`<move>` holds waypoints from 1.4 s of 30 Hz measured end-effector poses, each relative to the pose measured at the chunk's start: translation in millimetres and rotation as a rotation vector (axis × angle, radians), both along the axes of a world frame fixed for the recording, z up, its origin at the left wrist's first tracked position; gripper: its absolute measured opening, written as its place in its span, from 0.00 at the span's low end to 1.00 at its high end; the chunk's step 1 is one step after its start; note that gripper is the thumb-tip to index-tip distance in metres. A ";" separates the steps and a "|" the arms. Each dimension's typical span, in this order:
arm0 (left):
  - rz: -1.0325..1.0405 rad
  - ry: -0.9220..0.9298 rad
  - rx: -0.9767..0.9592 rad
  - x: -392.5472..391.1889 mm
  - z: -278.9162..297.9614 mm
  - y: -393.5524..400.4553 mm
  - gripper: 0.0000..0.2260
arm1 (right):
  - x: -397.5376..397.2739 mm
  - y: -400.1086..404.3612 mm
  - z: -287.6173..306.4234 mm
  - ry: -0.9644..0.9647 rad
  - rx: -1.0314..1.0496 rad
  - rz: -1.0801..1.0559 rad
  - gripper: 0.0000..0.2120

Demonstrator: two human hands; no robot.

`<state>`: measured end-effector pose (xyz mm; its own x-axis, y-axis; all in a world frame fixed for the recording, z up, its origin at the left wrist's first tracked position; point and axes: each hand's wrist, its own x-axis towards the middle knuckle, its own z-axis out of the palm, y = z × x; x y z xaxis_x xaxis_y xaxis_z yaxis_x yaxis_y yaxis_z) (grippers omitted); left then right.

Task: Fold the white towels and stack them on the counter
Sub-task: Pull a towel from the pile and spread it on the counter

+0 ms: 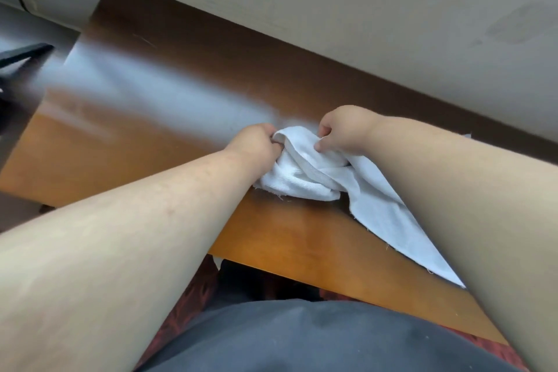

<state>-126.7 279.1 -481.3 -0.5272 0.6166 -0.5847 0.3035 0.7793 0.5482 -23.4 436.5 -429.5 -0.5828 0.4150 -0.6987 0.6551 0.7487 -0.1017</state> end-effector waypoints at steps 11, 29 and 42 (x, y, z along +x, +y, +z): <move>0.303 0.139 0.381 -3.6 38.5 -28.6 0.06 | 53.2 61.0 30.3 0.399 -0.080 -0.658 0.05; -0.293 0.376 0.098 4.2 11.1 -65.3 0.16 | -47.6 -7.5 -31.7 0.137 0.120 -0.056 0.24; -0.286 0.491 0.136 -7.1 -0.8 -68.1 0.12 | -68.1 -22.9 -17.1 0.433 0.073 -0.228 0.09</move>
